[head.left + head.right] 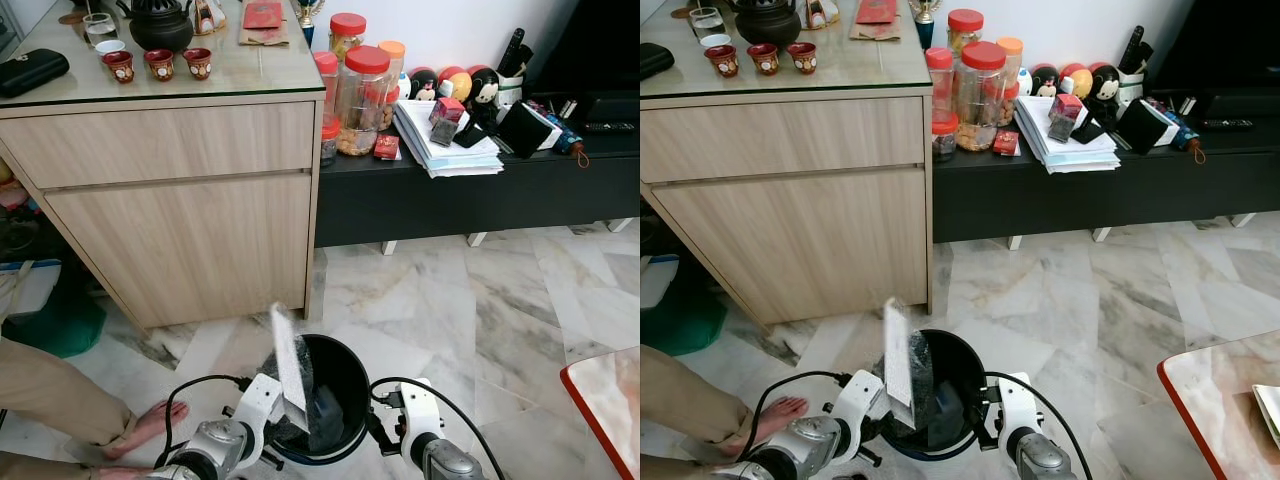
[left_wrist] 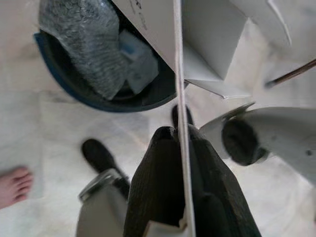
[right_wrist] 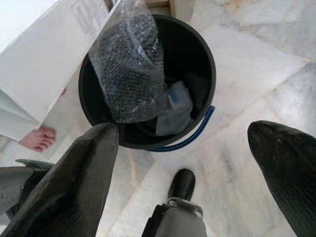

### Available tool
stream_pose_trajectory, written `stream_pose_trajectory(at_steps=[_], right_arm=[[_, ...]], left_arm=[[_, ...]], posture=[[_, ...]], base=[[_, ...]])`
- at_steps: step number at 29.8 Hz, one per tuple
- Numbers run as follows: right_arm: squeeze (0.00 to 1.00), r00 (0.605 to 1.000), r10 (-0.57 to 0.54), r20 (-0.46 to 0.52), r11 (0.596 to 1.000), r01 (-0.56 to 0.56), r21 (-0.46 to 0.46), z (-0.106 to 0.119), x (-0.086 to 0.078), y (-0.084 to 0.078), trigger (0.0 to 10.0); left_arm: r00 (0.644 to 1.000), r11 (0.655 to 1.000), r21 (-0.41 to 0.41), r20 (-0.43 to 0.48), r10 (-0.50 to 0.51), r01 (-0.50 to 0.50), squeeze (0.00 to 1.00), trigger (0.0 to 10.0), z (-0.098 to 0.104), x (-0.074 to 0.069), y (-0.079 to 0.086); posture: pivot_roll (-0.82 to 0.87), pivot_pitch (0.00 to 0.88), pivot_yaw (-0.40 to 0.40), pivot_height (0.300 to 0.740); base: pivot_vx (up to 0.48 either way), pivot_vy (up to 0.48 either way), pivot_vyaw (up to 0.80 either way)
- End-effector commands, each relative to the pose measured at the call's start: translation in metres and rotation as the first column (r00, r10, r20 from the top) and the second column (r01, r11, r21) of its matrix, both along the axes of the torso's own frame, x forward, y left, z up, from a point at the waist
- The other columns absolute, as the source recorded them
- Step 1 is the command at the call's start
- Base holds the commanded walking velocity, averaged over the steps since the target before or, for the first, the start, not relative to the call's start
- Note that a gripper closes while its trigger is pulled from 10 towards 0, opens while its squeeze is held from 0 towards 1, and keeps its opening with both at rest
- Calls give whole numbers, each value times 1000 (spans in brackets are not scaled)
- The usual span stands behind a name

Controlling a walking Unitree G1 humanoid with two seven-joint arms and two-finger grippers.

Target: Picking trash to rubbish bin

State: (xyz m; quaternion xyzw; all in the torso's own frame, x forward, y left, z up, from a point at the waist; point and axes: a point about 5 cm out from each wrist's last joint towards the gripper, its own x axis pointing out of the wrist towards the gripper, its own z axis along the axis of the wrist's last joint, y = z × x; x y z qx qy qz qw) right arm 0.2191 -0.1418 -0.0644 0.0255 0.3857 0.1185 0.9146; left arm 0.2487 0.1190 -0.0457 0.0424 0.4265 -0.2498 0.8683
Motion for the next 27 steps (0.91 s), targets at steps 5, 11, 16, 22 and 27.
stream_pose_trajectory(at_steps=[5,11,16,22,27], right_arm=[[0,1000,-2,5,1000,2,-5,0,0,-4,10000],[0,1000,0,7,1000,0,-3,0,0,-2,10000],[0,1000,-2,7,1000,2,0,0,0,-2,10000],[0,1000,-6,3,1000,6,-3,-1,-2,-3,10000],[0,1000,-10,4,1000,10,-2,-1,-2,-3,10000]], left_arm=[[998,998,-16,-19,-65,65,0,10000,0,-2,-10],[990,990,-3,25,-140,140,0,10000,7,6,-19],[983,984,-44,74,-168,171,0,10000,16,15,-28],[986,982,-117,94,-141,152,0,10000,23,21,-35],[989,978,-155,81,-125,136,0,10000,24,20,-39]], posture=[[55,146,-88,740],[59,147,-87,740],[59,151,-86,740],[59,151,-84,740],[57,149,-81,740]], base=[[0,0,0],[0,0,0],[0,0,0],[0,0,0],[0,0,0]])
